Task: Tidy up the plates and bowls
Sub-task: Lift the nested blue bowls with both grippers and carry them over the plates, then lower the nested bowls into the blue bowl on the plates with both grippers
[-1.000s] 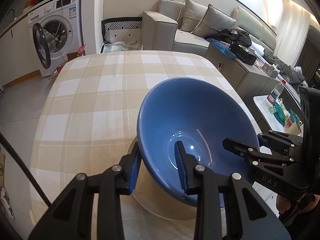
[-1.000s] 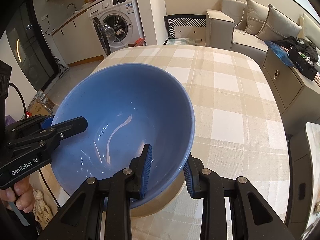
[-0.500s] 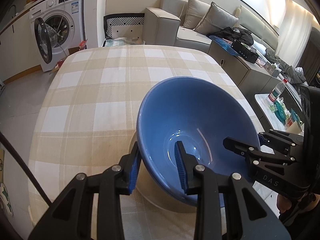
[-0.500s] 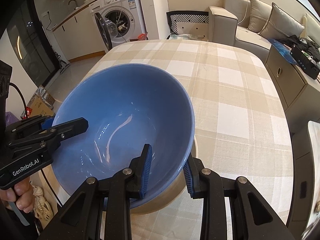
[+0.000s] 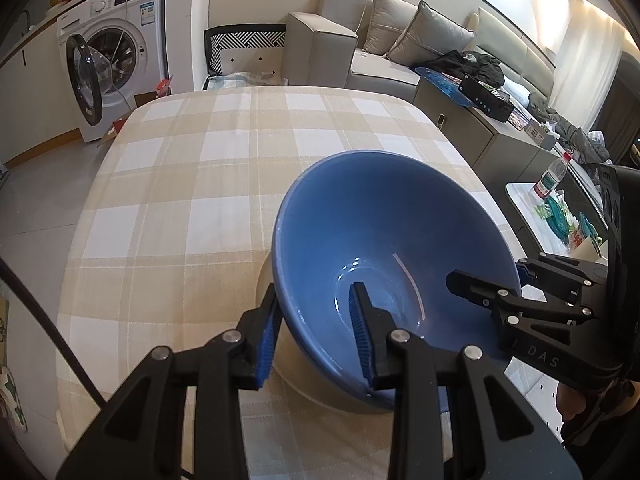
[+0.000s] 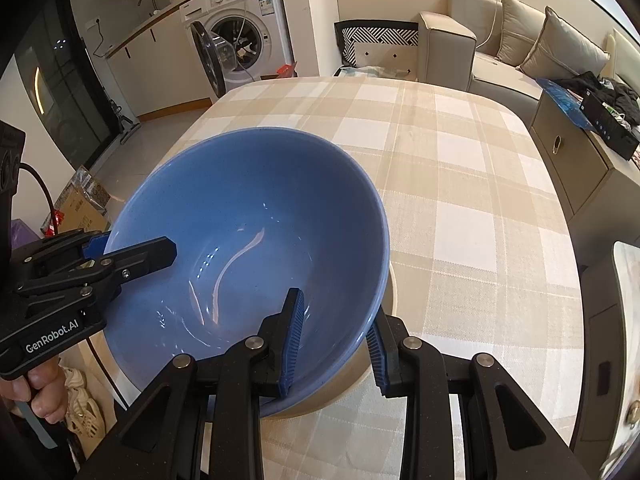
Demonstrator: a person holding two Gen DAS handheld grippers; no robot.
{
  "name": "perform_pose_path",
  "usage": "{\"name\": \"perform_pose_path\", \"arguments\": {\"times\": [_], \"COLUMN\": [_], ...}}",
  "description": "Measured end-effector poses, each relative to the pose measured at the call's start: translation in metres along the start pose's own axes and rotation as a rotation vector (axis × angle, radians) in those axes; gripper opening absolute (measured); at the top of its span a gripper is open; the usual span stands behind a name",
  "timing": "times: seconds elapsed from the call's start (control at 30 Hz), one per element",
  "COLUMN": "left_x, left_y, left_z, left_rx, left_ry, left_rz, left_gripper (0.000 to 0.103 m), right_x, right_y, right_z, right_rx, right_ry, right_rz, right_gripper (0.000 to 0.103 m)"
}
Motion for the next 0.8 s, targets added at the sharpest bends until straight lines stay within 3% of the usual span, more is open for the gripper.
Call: {"name": "perform_pose_path", "arguments": {"times": [0.27, 0.4, 0.8], "left_x": [0.0010, 0.0021, -0.0002], "left_y": [0.0011, 0.0030, 0.0070], "left_z": [-0.0004, 0.0022, 0.0010], "left_rx": [0.001, 0.003, 0.002], "left_ry": [-0.004, 0.009, 0.021], "left_rz": [-0.005, -0.015, -0.019], "left_gripper": [0.032, 0.039, 0.043], "right_x": [0.0018, 0.0013, -0.0049], "right_y": [-0.0004, -0.0001, 0.0014], "right_z": [-0.0002, -0.0011, 0.0012], "right_rx": [-0.005, -0.008, -0.022], "right_ry": [0.003, 0.003, 0.005], "right_rz": [-0.006, -0.009, 0.001], "right_gripper": [0.030, 0.031, 0.035]}}
Point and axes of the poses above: each gripper's, at about its wrist camera, not at the fingertips, and y roughly the way its jaws point, z to its right, x to its underside, the point moved 5 cm from there along y, roughly the way its jaws point, and after that the axes turned 3 degrees about z, right-handed, at the moved point
